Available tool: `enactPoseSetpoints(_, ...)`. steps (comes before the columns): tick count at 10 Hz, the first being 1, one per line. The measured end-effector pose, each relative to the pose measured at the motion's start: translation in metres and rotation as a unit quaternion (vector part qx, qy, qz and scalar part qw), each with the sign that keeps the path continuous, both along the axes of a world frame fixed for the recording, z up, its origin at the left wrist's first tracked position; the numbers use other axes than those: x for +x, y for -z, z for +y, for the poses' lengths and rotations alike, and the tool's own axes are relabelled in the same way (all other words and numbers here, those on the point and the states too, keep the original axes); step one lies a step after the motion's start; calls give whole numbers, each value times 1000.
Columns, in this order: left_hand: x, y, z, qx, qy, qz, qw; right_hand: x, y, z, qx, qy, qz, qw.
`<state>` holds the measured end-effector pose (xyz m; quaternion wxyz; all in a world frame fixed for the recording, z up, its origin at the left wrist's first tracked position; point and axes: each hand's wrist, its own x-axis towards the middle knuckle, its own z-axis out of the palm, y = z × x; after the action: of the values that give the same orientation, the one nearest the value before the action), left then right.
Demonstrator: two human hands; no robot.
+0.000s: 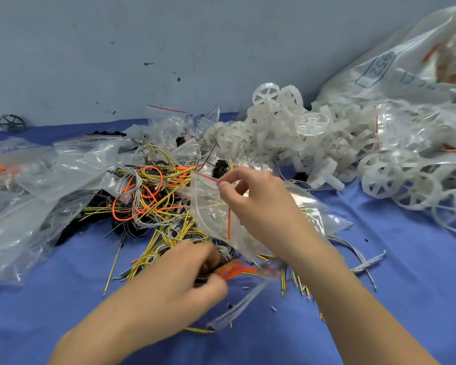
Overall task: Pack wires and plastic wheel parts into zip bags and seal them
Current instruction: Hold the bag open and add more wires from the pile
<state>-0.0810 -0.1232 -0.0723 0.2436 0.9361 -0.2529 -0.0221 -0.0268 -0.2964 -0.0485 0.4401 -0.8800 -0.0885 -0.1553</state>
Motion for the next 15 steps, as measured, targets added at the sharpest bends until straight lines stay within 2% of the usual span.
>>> enactPoseSetpoints(1, 7, -8, 19, -201, -1, 190, 961, 5, 1, -13, -27, 18, 29, 999)
enactPoseSetpoints(2, 27, -18, 29, -396, -80, 282, 870, 6, 3, -18, -23, -34, 52, 998)
enactPoseSetpoints(3, 47, -22, 18, -493, -125, 327, 796, 2, 5, -12, -71, -85, 46, 993)
enactPoseSetpoints(4, 61, -6, 22, -501, -174, 258, 807, 1, 6, -7, -63, -102, 45, 992)
enactPoseSetpoints(6, 61, 5, 17, -550, -180, 280, 766, 5, 9, 7, 12, -120, 71, 990)
enactPoseSetpoints(8, 64, -3, 7, -507, -146, 248, 813, 11, 10, 18, 111, -141, 91, 980)
enactPoseSetpoints(9, 66, -1, 8, -486, -118, 257, 827, 12, 11, 20, 101, -130, 57, 985)
enactPoseSetpoints(10, 65, -4, 18, -503, -141, 286, 803, 11, 10, 20, 125, -96, 36, 987)
enactPoseSetpoints(11, 64, -10, 34, -547, -186, 301, 759, 12, 5, 17, 176, -56, 13, 983)
enactPoseSetpoints(12, 61, -15, 43, -552, -249, 258, 753, 14, 0, 11, 189, -30, -3, 981)
enactPoseSetpoints(13, 62, -15, 44, -496, -326, 142, 792, 13, -4, 3, 134, -9, -30, 990)
enactPoseSetpoints(14, 56, -20, 40, -398, -313, -83, 858, 11, -10, -2, 46, 14, -83, 995)
enactPoseSetpoints(15, 48, -26, 21, -292, -246, -168, 909, 8, -16, 0, -37, 24, -140, 989)
